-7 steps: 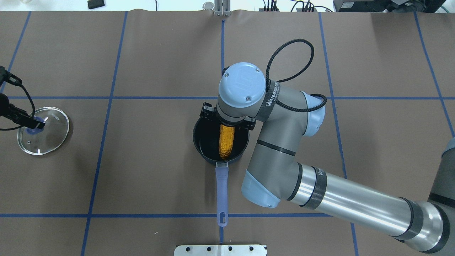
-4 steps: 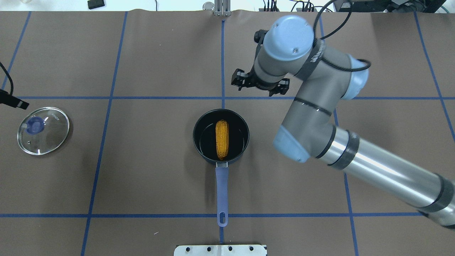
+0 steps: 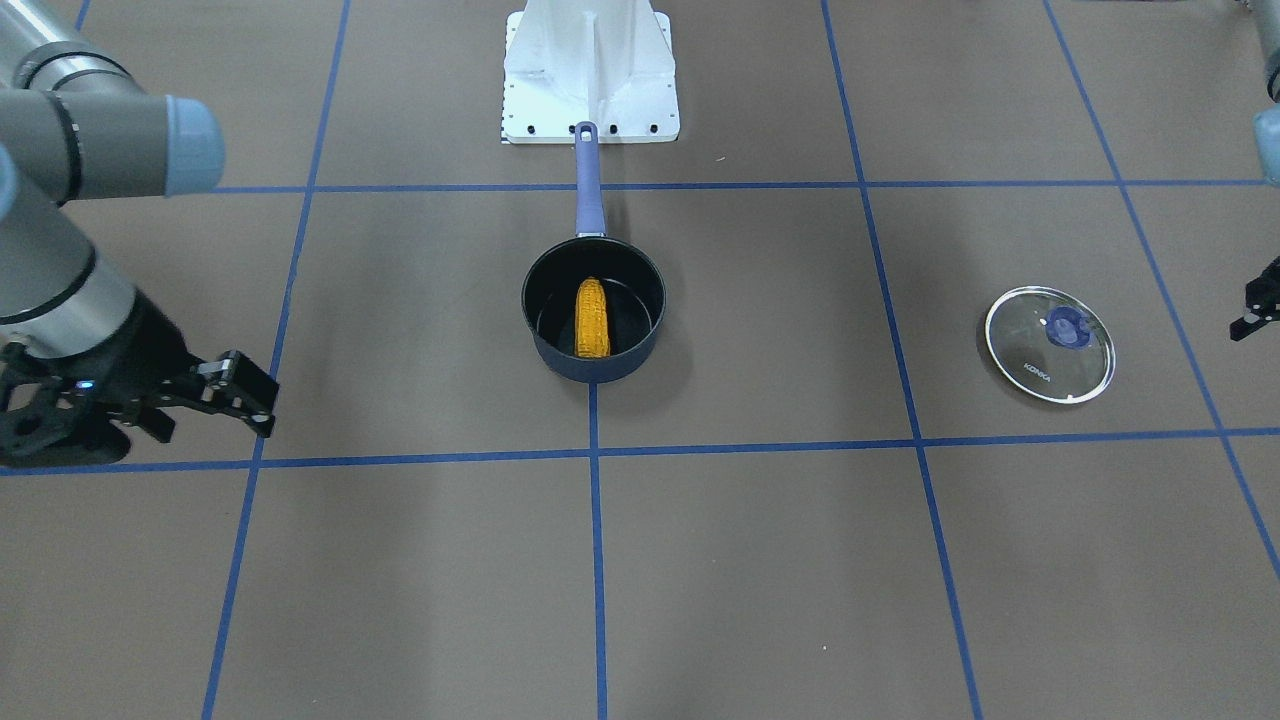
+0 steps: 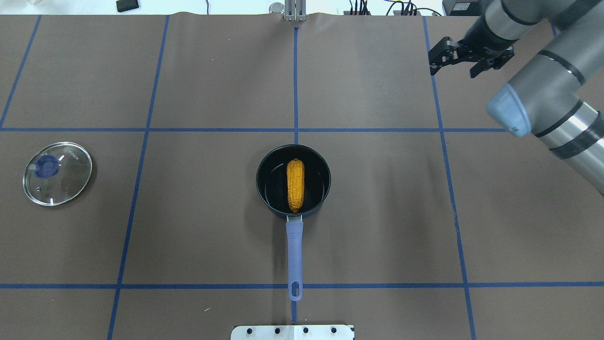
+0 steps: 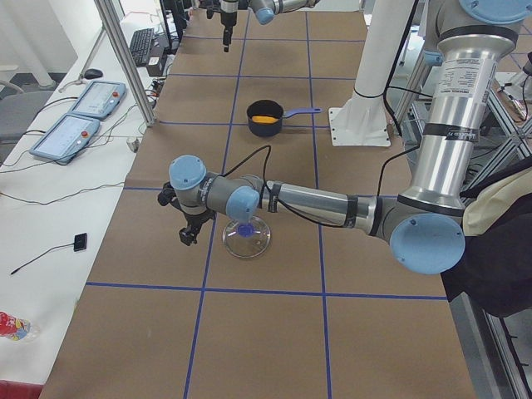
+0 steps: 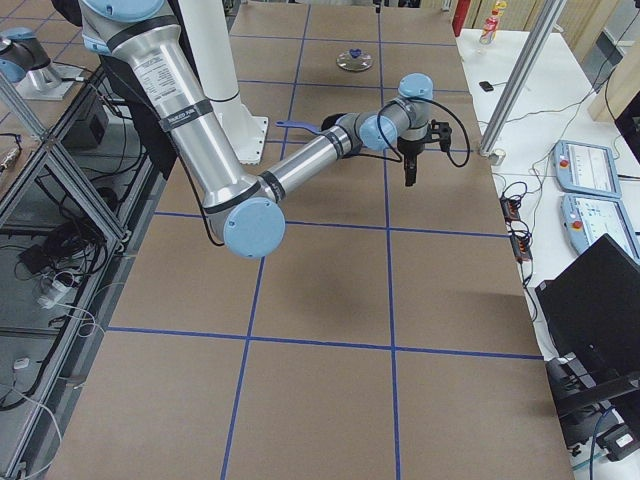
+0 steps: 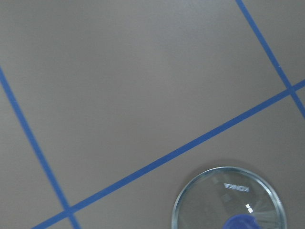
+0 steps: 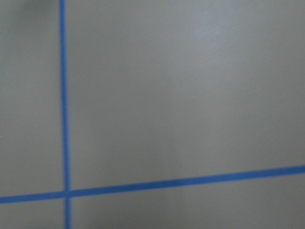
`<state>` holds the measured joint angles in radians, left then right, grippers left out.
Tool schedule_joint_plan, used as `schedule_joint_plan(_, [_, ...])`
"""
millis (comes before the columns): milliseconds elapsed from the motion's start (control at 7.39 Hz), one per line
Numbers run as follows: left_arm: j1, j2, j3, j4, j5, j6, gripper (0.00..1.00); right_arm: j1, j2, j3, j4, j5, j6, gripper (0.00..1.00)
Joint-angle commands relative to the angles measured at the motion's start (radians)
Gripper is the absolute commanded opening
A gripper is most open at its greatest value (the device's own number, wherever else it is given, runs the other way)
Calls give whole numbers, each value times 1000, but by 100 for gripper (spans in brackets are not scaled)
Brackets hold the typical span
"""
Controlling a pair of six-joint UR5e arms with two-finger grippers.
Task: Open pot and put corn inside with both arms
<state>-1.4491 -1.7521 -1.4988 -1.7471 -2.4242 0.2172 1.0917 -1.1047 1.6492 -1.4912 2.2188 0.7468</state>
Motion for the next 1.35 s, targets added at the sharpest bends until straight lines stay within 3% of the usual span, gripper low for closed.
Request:
schedule_joint_plan(0, [-86,-41,128,14,-6,163,96,145,-90,-5,0,117,-157,100])
schedule_joint_plan(135, [-106,-55,162,14,-4,197,96,205,-143,-6,0,184,-217,100])
schedule_joint_plan(541, [-165,-67,227,14,-7,284,96,379,-239,-3,0,194,-231,100])
schedule_joint_plan(1218, [-175,-63,224,4,-9,284,96,390,-319,-5,15,229,-270,100])
